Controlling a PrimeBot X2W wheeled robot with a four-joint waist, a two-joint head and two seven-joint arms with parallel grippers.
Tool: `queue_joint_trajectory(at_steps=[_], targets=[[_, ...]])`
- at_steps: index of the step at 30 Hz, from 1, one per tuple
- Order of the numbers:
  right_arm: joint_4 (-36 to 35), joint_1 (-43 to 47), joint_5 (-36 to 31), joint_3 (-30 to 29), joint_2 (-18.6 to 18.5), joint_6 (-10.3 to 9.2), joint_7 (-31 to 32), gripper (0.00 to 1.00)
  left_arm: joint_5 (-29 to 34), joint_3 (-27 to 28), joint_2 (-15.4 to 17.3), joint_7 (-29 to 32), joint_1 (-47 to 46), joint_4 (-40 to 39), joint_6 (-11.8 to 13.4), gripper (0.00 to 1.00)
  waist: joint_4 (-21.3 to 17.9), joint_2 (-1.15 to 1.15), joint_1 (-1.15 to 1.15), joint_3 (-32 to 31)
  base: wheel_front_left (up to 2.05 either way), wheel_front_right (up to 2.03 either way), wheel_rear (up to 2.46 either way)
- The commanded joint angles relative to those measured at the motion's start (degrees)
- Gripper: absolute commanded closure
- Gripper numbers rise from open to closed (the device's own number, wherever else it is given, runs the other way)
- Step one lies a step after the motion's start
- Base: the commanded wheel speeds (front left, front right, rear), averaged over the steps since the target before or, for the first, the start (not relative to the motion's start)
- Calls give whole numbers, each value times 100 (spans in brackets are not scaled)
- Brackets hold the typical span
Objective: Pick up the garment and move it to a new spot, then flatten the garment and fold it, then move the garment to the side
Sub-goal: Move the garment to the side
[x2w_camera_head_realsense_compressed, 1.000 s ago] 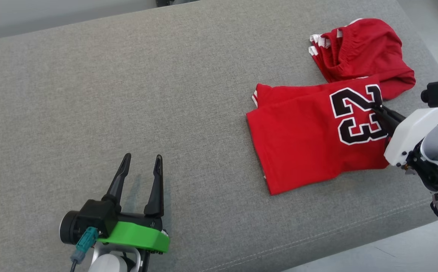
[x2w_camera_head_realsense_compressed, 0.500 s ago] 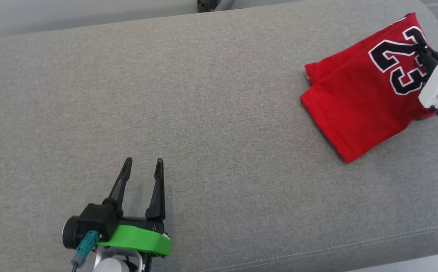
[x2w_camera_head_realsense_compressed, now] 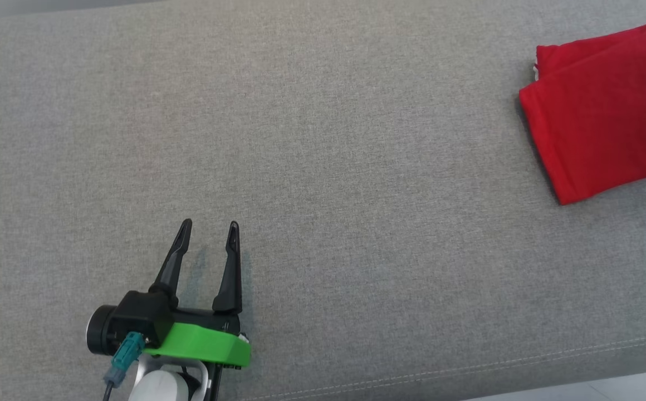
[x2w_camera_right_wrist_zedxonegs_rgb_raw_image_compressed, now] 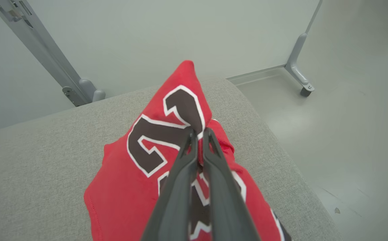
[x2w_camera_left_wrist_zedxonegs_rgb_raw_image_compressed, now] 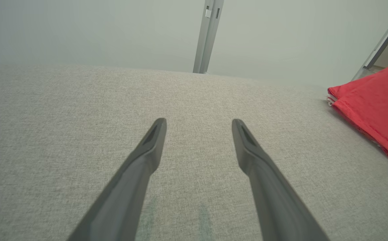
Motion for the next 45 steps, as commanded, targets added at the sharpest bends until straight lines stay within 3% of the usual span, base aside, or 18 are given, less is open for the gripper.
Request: queue_joint_trajectory(at_steps=[1,19,20,21,22,28,32,45], targets=[[62,-62,-61,-73,8,-3,-81,100,30,20,22,-14,-98,4,-31,0,75,0,0,176,0,0,0],[1475,-1001,-1709,-1950,-259,-3,-1129,100,427,200,58,-15,-412,-65,-178,0,555,0,0,1325,0,0,0],[1529,-1035,-1807,-2035,-264,-3,-1159,78,451,204,58,-15,-407,-62,-178,0,561,0,0,1362,0,0,0],[1573,-1051,-1933,-2112,-262,-3,-1222,29,469,208,58,-15,-408,-67,-183,0,566,0,0,1387,0,0,0],[1628,-1065,-2040,-2187,-255,-4,-1252,0,475,216,58,-15,-411,-67,-192,0,570,0,0,1405,0,0,0],[1897,-1175,-2426,-2481,-96,-4,-1475,0,550,258,61,-15,-432,-65,-212,0,508,0,0,1406,0,0,0],[1976,-1252,-2537,-2337,18,-3,-1685,0,592,277,68,-14,-431,-89,-216,0,401,0,0,1325,0,0,0],[1763,-1073,-1734,-527,117,-5,-2479,0,447,457,57,-15,-337,-191,-213,0,16,0,0,487,0,0,0]])
